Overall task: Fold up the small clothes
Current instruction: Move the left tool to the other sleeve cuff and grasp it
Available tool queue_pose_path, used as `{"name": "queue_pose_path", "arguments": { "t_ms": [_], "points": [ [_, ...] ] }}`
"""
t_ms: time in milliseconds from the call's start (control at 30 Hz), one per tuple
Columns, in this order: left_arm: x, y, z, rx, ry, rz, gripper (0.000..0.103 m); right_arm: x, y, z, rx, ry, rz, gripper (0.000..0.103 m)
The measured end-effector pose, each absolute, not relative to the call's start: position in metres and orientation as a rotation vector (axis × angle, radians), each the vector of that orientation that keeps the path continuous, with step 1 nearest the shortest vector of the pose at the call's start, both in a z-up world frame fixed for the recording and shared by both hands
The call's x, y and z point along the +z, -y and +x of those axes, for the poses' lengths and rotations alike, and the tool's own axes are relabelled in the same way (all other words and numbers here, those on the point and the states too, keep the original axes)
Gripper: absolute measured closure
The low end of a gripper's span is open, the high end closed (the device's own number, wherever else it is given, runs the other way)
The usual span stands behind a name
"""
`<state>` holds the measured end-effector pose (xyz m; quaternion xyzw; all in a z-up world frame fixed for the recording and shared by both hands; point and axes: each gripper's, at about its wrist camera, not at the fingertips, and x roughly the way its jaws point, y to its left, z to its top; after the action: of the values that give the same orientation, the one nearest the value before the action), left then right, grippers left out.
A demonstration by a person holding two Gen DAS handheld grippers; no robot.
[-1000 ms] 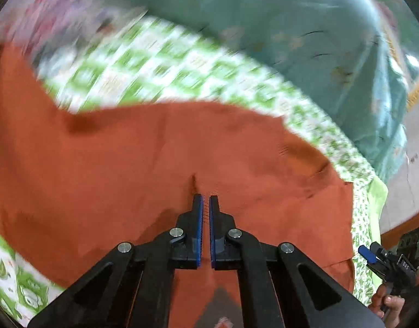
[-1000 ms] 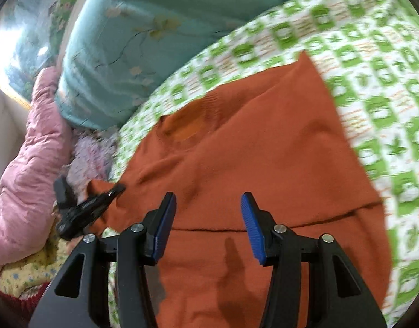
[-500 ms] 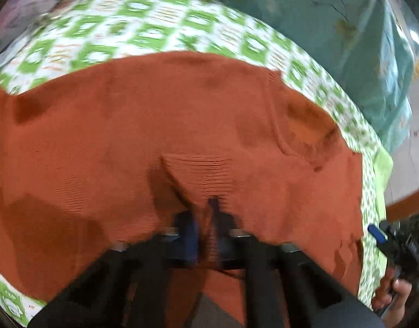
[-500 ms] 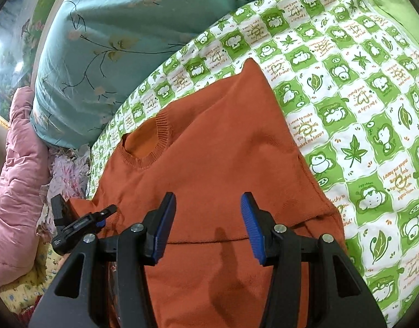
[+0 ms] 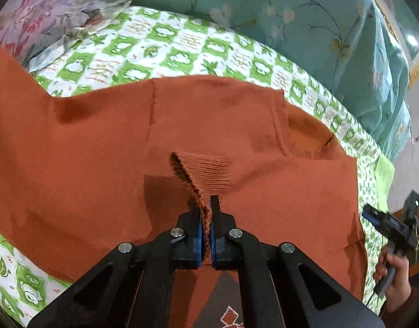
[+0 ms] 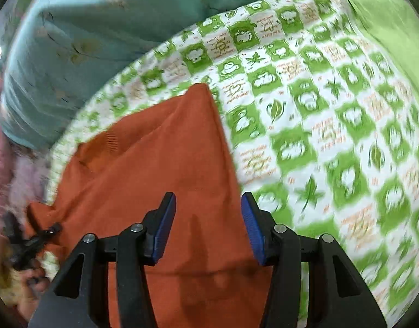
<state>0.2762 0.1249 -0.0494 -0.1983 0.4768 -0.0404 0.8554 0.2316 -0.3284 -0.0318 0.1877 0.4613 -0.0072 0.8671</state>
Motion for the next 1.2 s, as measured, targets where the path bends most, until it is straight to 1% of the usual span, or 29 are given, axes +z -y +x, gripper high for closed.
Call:
{"name": "queue_pose_path", "arguments": {
  "t_ms": [67,167,200,233,367,433,500,533,567,600,633,667,700,733,767,900,933,967,1000,1067,1133,1200],
  "points": [
    [-0.050,-0.123,0.277,-0.067,-1.009,-0.411,0.101,-0.044,0.328,0.248,-0.022,-1.006,0.371,0.052],
    [-0.054,-0.134,0.270,-0.043,-1.012,-0.474,0.101,-0.060,0.330,0.265,-0.018,-1.058,0.373,0.052],
    [-0.056,-0.136,0.268,-0.037,-1.022,-0.491,0.101,-0.059,0.330,0.267,-0.007,-1.055,0.361,0.056],
    [-0.054,-0.135,0.267,-0.039,-1.025,-0.503,0.101,-0.056,0.328,0.268,0.003,-1.060,0.340,0.093],
    [-0.043,-0.119,0.266,-0.066,-1.010,-0.484,0.101,-0.040,0.330,0.267,-0.009,-1.042,0.274,0.093],
    [-0.050,-0.115,0.269,-0.030,-1.038,-0.438,0.101,-0.048,0.336,0.269,-0.028,-1.062,0.292,0.093],
    [-0.062,-0.121,0.272,0.026,-1.082,-0.420,0.098,-0.056,0.338,0.272,-0.045,-1.085,0.320,0.092],
    [-0.063,-0.125,0.271,0.030,-1.089,-0.425,0.094,-0.053,0.338,0.270,-0.053,-1.081,0.328,0.090],
    [-0.059,-0.129,0.267,0.027,-1.085,-0.430,0.091,-0.050,0.337,0.269,-0.058,-1.076,0.337,0.085],
    [-0.056,-0.131,0.264,0.028,-1.079,-0.424,0.090,-0.044,0.336,0.265,-0.062,-1.068,0.350,0.083],
    [-0.050,-0.133,0.257,0.038,-1.070,-0.403,0.087,-0.039,0.335,0.260,-0.053,-1.059,0.363,0.077],
    [-0.046,-0.135,0.252,0.038,-1.066,-0.399,0.084,-0.032,0.333,0.253,-0.033,-1.040,0.381,0.068],
    [-0.042,-0.140,0.244,0.037,-1.061,-0.411,0.082,-0.027,0.330,0.244,-0.010,-1.020,0.399,0.065],
    [-0.040,-0.145,0.237,0.047,-1.058,-0.424,0.076,-0.023,0.324,0.240,0.010,-1.011,0.410,0.061],
    [-0.038,-0.151,0.228,0.068,-1.051,-0.440,0.071,-0.020,0.317,0.232,0.042,-1.004,0.421,0.060],
    [-0.029,-0.181,0.188,0.178,-1.008,-0.491,0.068,-0.023,0.284,0.202,0.150,-1.035,0.423,0.060],
    [-0.028,-0.188,0.180,0.209,-1.000,-0.488,0.065,-0.026,0.275,0.195,0.174,-1.049,0.418,0.060],
    [-0.026,-0.195,0.171,0.242,-0.992,-0.481,0.059,-0.028,0.264,0.188,0.200,-1.068,0.408,0.060],
    [-0.024,-0.205,0.163,0.287,-0.984,-0.468,0.054,-0.031,0.255,0.183,0.218,-1.081,0.399,0.060],
    [-0.020,-0.226,0.150,0.360,-0.954,-0.460,0.039,-0.035,0.242,0.171,0.250,-1.103,0.390,0.060],
    [-0.018,-0.249,0.144,0.407,-0.942,-0.469,0.033,-0.041,0.231,0.164,0.274,-1.120,0.384,0.060],
    [-0.015,-0.272,0.141,0.485,-0.935,-0.469,0.030,-0.044,0.220,0.161,0.290,-1.134,0.379,0.060]
  ]
}}
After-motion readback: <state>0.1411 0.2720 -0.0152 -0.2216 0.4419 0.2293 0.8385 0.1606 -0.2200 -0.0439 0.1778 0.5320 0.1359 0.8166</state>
